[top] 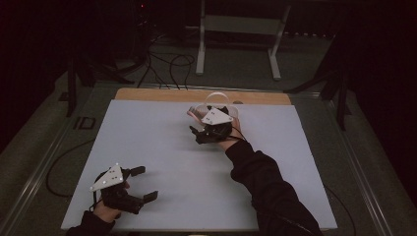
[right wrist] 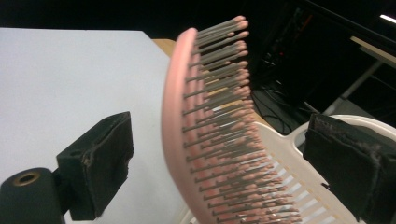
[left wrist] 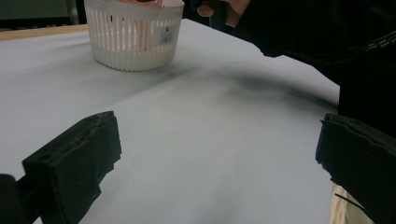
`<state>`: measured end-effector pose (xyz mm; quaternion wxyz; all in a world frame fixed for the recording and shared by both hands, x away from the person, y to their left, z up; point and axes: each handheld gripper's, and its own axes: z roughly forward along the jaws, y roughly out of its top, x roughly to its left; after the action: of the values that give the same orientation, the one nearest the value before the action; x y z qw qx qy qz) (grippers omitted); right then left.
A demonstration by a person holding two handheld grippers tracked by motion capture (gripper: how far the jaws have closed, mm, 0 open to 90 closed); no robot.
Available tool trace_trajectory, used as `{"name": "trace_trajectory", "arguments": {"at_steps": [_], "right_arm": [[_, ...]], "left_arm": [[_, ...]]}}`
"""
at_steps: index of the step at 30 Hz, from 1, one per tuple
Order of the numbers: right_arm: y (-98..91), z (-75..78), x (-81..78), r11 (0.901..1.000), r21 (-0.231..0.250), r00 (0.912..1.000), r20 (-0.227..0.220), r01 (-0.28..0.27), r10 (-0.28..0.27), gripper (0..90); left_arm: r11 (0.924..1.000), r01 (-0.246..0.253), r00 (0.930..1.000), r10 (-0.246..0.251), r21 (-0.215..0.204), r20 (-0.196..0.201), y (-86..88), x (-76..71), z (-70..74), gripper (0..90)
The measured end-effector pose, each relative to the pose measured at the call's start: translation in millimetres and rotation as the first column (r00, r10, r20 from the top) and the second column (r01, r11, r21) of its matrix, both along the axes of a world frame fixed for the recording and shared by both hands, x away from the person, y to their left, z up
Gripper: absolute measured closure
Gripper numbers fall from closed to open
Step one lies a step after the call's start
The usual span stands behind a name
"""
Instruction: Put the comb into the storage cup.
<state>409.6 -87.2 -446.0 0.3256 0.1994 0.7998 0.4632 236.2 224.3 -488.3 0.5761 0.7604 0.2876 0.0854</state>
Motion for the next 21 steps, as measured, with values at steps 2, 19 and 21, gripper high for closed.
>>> {"name": "trace_trajectory", "arguments": {"at_steps": [2, 19, 21], "right_arm": [[-1.1, 0.8, 0.6, 1.0, 0.002, 1.0, -0.008, 0.005, -0.005, 8.7], [-19.0, 14.9, 0.6, 0.9939, 0.105, 0.9953, -0.094, 0.036, -0.026, 8.9], [-20.6, 17.0, 0.3, 0.9917, 0.125, 0.9936, -0.111, 0.033, -0.019, 8.9]], "left_arm": [[1.0, -0.001, 1.0, 0.001, 0.001, 0.002, -0.2, 0.1, -0.1, 0.0], [1.0, -0.003, 1.0, 0.003, 0.003, 0.004, -0.9, 0.5, -0.1, 0.0], [1.0, -0.004, 1.0, 0.004, 0.002, 0.006, -0.7, 0.3, 0.0, 0.0]]}}
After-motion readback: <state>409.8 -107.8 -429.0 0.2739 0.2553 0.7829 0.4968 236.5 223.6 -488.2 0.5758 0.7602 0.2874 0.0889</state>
